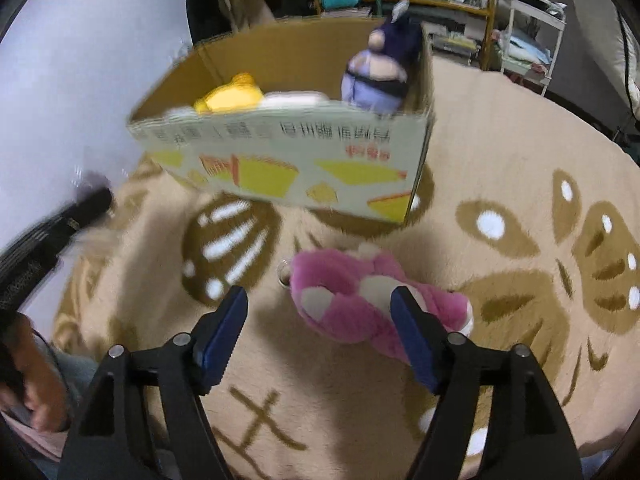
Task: Organize soft objects
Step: 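Lift the clear bag with the left tool while the right tool carries the pink plush to the box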
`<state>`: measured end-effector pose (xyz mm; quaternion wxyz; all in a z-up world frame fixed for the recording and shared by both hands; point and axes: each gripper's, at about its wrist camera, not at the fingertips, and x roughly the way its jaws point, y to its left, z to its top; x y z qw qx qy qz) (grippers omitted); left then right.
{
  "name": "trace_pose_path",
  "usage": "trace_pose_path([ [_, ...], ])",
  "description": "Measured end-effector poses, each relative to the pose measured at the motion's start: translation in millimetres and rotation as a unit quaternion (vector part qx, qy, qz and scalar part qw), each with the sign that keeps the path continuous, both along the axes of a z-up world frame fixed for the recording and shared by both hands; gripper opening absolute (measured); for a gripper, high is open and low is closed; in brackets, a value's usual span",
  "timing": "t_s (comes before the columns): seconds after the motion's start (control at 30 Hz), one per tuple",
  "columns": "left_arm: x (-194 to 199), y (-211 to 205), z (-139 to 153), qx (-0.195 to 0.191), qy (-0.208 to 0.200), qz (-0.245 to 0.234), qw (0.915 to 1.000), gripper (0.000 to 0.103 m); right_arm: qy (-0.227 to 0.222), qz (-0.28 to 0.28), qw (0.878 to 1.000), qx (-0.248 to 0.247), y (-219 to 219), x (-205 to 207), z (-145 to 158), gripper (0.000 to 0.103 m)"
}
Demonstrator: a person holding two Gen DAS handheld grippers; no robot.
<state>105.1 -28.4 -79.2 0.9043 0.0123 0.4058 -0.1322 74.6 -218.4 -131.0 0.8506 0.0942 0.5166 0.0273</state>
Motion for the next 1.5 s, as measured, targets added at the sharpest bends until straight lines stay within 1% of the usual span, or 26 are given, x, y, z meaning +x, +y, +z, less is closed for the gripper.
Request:
trace_pose_path([
  [0.07,0.8,0.4,0.6,-0.001,0.0,-0.001,1.0,0.012,0.001,0.004,1.0,-0.031,2.8,4.1,-4.8,0.092],
  [0.13,0.9,0.1,0.9,-0.001,0.0,-0.001,1.0,0.012,0.015,0.007,0.998,-0.054,4.4,9.9,-12.8,0.092],
  [0.17,1.1,0.2,0.8,-0.001,0.0,-0.001,1.0,0.012,0.033,0.008,0.998,-0.056,3.6,13.4,-20.7,0.094],
  [0.2,1.4,-0.5,1.3,0.0,0.0,-0.001,1.0,0.012,0.039,0.009,0.997,-0.062,3.1,14.9,-24.0,0.095],
  [0.23,1.7,-0.3,1.3,-0.001,0.0,-0.001,1.0,0.012,0.043,0.01,0.996,-0.073,3.2,16.4,-27.9,0.095],
  [0.33,2.0,-0.4,1.6,-0.002,-0.001,0.0,1.0,0.012,0.042,0.012,0.996,-0.078,2.1,19.5,-31.4,0.095],
  [0.4,2.1,-0.2,1.4,-0.002,0.0,0.0,1.0,0.012,0.04,0.012,0.996,-0.078,0.1,20.9,-33.5,0.091],
  [0.43,2.3,0.0,1.4,-0.002,0.0,0.0,1.0,0.012,0.042,0.01,0.995,-0.087,-1.0,21.1,-35.0,0.081],
  [0.57,2.8,-1.1,3.5,-0.002,-0.004,0.0,1.0,0.012,0.038,0.018,0.995,-0.085,-1.1,22.9,-33.4,0.075],
  [0.7,1.6,-1.9,7.4,-0.007,-0.013,-0.003,0.9999,0.012,0.027,0.016,0.997,-0.069,3.0,19.3,-26.1,0.073],
  [0.77,0.0,-2.1,9.9,-0.009,-0.021,-0.005,0.9997,0.012,0.013,0.015,0.999,-0.047,2.9,15.2,-18.2,0.072],
  [0.83,-0.7,-1.7,12.1,-0.013,-0.025,-0.007,0.9996,0.012,-0.006,0.015,0.999,-0.037,4.7,10.0,-7.5,0.072],
  [0.97,-2.5,-1.6,17.3,-0.021,-0.037,-0.011,0.999,0.012,-0.059,0.02,0.998,-0.026,8.5,-0.1,20.9,0.072],
  [1.07,-5.1,-1.3,23.4,-0.023,-0.05,-0.014,0.9984,0.012,-0.102,0.023,0.994,-0.012,8.2,-8.0,40.8,0.072],
  [1.17,-8.0,-2.1,33.1,-0.027,-0.071,-0.019,0.9969,0.012,-0.152,0.025,0.988,0.002,11.4,-16.7,62.8,0.072],
  [1.3,-7.6,-7.1,47.1,-0.023,-0.103,-0.027,0.994,0.012,-0.207,0.028,0.978,0.011,17.6,-21.7,85.8,0.072],
  [1.4,-2.5,-12.4,55.0,-0.021,-0.119,-0.033,0.9921,0.012,-0.234,0.026,0.972,0.012,18.4,-21.8,94.5,0.072],
  [1.5,3.5,-17.4,60.8,-0.01,-0.138,-0.037,0.9897,0.012,-0.247,0.023,0.969,0.012,14.2,-16.7,97.8,0.072],
])
